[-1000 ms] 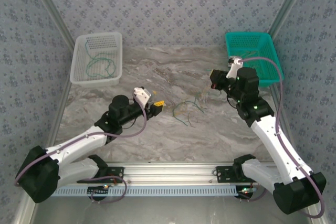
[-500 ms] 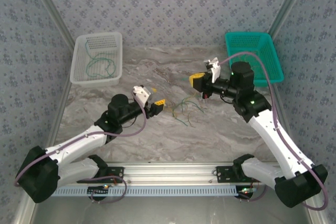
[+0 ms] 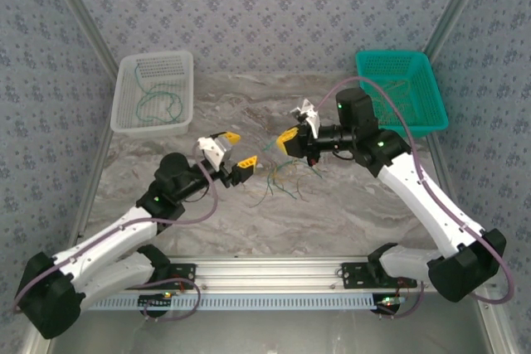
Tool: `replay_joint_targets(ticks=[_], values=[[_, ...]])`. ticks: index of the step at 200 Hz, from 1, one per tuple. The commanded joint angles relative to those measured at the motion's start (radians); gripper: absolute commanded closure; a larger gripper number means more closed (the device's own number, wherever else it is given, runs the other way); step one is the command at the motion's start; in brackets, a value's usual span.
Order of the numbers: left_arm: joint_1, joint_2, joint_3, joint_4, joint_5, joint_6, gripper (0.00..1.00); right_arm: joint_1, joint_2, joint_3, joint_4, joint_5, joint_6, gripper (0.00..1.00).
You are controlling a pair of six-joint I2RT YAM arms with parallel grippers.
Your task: Untangle the cables
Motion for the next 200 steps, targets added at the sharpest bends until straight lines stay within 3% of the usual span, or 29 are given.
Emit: replay_joint_targets(ticks=[1,36,83,95,113,124,133,174,200], values=[[0.001,-0.042,0.028,0.022,0.088,0.032,0.25,0.029,0.028,0.051,-0.034,0.016,-0.020,1.00],[-0.001,-0.015,0.083,-0.018,0.118,0.071,0.19,0.090,0.065,0.083,-0.033,0.050,-0.011,1.00],[-0.001,0.048,0.116,0.019,0.129,0.077,0.20,0.126,0.096,0.103,-0.023,0.081,0.018,1.00],[-0.003,0.064,0.118,0.017,0.122,0.085,0.27,0.132,0.098,0.104,-0.020,0.076,0.023,1.00],[-0.001,0.073,0.111,0.016,0.097,0.092,0.57,0.139,0.094,0.099,-0.017,0.091,0.027,1.00],[-0.003,0.073,0.099,0.021,0.059,0.091,0.62,0.138,0.093,0.094,-0.018,0.103,0.025,1.00],[-0.003,0.068,0.090,0.027,0.035,0.092,0.73,0.137,0.094,0.089,-0.023,0.113,0.023,1.00],[0.002,0.046,0.050,0.035,-0.192,0.075,0.94,0.104,0.060,0.042,0.034,0.204,0.099,1.00],[0.021,0.041,0.025,0.032,-0.296,0.053,1.00,0.070,0.027,0.013,0.059,0.225,0.133,1.00]])
